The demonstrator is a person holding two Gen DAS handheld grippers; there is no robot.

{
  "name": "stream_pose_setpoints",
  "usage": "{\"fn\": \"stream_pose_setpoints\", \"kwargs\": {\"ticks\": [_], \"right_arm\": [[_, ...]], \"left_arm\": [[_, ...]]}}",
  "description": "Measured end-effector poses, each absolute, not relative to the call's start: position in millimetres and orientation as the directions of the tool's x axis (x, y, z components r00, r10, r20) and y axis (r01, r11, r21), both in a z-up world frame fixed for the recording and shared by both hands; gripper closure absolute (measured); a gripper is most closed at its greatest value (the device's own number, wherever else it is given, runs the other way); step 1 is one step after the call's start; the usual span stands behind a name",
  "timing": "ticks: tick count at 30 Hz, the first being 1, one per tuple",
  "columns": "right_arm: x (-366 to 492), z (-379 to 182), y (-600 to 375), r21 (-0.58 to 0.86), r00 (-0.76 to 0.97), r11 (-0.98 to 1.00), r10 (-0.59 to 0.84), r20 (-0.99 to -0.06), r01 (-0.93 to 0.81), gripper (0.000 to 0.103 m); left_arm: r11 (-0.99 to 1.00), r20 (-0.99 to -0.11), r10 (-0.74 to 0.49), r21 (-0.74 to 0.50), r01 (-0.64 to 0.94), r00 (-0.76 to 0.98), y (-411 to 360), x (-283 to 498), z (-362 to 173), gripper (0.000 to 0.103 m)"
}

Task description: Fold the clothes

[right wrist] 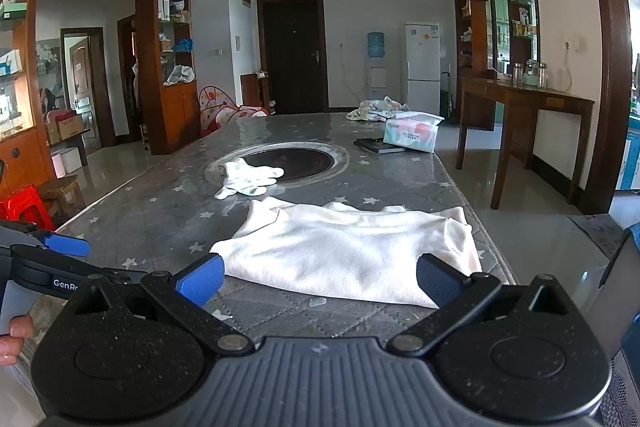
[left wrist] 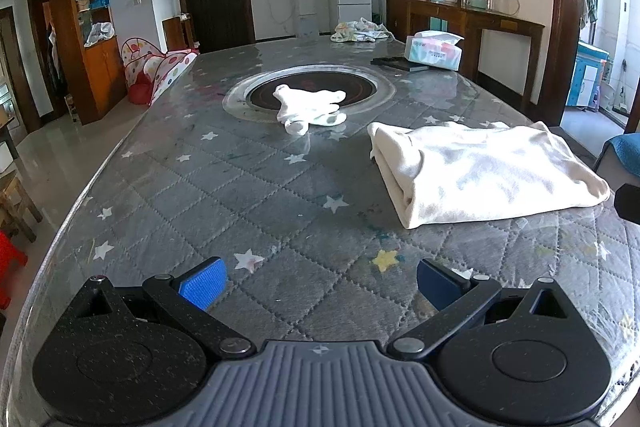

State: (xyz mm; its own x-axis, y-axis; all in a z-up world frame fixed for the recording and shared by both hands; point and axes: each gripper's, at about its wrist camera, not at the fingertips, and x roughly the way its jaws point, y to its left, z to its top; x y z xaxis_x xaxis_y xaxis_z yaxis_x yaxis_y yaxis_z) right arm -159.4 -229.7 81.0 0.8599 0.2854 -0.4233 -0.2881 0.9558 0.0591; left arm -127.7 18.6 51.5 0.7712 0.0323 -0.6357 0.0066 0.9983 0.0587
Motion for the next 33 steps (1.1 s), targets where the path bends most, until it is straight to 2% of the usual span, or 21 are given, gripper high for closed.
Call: {"fn": "stream_pose_setpoints", "kwargs": {"ticks": [13,33], "right_arm": [[-149,79,-220,0.054,0.845,0.948,0.304,-0.440,-0.313,0.000],[-115,53,-209,0.044,0.785,0.937,0.315,-0.534,-0.346,0.000]], "left_arm": [[0.999,-0.634,0.036,0.045,-0.009,0.772,25,-125,52,0.000],[0.999,-0.661,0.036,0.035,-0.016,0.750,34,-105,43,0.000]]}}
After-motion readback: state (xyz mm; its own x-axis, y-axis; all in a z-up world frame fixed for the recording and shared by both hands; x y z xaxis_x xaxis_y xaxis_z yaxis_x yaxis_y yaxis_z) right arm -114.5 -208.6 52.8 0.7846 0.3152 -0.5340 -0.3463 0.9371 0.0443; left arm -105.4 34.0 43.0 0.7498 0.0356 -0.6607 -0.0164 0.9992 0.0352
